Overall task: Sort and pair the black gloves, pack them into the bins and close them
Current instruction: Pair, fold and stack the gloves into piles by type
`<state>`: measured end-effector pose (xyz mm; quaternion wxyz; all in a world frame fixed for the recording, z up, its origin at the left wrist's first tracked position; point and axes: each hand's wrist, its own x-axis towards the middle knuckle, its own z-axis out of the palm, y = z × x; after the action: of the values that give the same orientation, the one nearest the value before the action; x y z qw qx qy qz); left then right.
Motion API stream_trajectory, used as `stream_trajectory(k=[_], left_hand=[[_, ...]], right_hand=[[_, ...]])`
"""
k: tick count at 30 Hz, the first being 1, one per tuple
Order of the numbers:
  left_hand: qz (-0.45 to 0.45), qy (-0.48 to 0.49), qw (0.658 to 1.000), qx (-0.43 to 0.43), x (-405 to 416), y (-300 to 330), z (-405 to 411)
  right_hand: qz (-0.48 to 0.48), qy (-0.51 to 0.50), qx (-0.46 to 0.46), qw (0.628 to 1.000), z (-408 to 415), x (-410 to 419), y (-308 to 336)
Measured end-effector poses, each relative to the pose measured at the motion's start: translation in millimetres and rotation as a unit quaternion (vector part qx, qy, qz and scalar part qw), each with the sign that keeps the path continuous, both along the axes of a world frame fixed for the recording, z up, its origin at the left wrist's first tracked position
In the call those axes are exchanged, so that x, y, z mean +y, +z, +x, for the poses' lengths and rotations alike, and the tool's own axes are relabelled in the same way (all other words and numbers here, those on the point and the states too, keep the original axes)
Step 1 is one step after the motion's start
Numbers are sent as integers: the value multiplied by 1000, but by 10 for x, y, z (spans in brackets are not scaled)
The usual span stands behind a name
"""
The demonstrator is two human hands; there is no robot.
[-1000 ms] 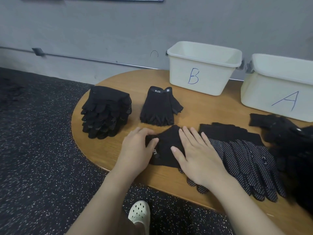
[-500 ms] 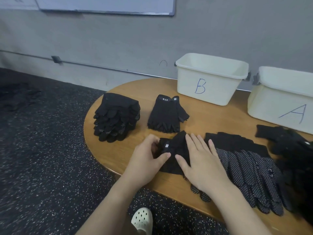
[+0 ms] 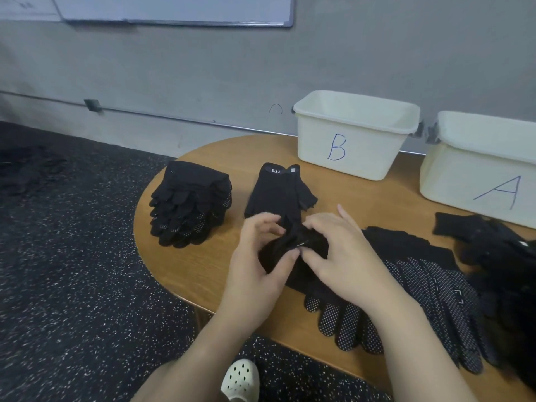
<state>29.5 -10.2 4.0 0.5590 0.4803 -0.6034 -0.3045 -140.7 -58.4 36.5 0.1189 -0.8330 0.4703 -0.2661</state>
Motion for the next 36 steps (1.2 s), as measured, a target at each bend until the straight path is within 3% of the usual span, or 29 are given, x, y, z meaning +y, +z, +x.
stream_trajectory(k=[5, 11, 17, 19, 23, 28, 36], left_hand=[[88, -34, 981, 168, -51, 70, 75], [72, -28, 983, 165, -152, 54, 26], [33, -10, 992, 122, -288, 42, 112], [44, -3, 992, 122, -322, 55, 128], [112, 16, 973, 203, -358, 42, 118], [104, 90, 972, 192, -527, -10, 170], [128, 189, 934, 274, -898, -58, 199]], right_hand=[[45, -17, -212, 976, 8, 42, 116], [125, -30, -343, 931, 85, 21, 170], [282, 0, -423, 861, 28, -95, 149], [273, -20, -458, 846, 54, -158, 158], [216, -66, -506, 832, 188, -367, 230], [219, -69, -473, 851, 326, -675, 321], [201, -144, -398, 884, 475, -1149, 348]])
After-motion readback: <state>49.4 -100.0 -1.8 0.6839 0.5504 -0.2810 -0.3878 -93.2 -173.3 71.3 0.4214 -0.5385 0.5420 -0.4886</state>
